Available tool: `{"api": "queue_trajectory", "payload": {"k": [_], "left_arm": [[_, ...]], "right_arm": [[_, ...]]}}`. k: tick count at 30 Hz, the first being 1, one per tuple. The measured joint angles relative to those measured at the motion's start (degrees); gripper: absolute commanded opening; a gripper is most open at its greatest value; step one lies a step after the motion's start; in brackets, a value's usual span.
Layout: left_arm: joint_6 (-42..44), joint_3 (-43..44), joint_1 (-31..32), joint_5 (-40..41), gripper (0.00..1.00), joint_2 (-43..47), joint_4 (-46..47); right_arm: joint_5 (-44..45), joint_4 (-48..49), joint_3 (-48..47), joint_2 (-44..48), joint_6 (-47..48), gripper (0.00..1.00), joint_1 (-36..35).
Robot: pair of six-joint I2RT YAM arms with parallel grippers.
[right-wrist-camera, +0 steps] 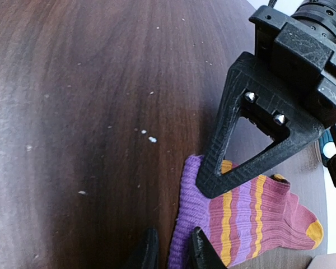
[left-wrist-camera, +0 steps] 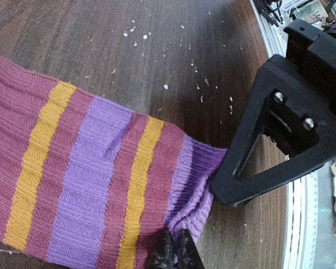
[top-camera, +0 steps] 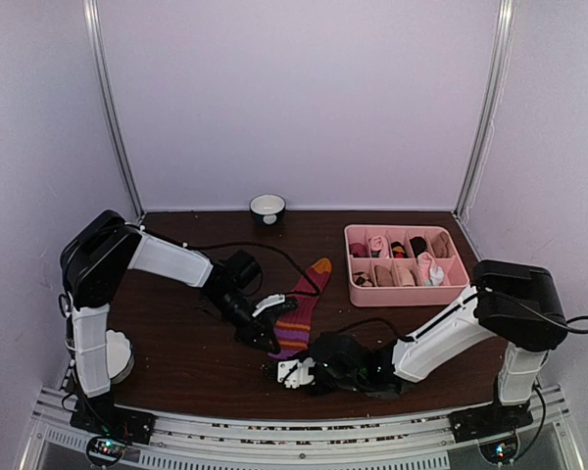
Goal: Roll the socks
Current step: Roll the sock at the center of the board.
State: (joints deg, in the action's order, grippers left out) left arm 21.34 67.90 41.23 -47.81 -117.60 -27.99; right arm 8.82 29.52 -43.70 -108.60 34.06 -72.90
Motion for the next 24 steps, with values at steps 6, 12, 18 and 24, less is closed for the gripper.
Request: {"api": "queue_trajectory", "payload": {"k": [6, 12, 18, 24], "left_arm": [[0.2, 0.0, 0.0, -0.3, 0.00, -0.1, -0.5], [0.6, 0.1, -0.1, -0.3, 0.12, -0.1, -1.1], [1.9, -0.1, 0.1, -0.3, 0.51, 1.7, -3.3], [3.8, -3.7, -1.2, 6.2, 0.59, 9.0, -3.1]], "right_arm": [[-2.1, -2.4, -2.3, -0.8, -3.9, 0.15, 2.8], [-6.6, -6.3, -4.2, -0.9, -9.2, 0.00, 5.2], [-13.6, -7.3, -4.7, -0.9, -14.9, 0.00, 7.5], [-24.4, -6.9, -4.3, -0.9, -24.3, 0.00, 10.7]]}}
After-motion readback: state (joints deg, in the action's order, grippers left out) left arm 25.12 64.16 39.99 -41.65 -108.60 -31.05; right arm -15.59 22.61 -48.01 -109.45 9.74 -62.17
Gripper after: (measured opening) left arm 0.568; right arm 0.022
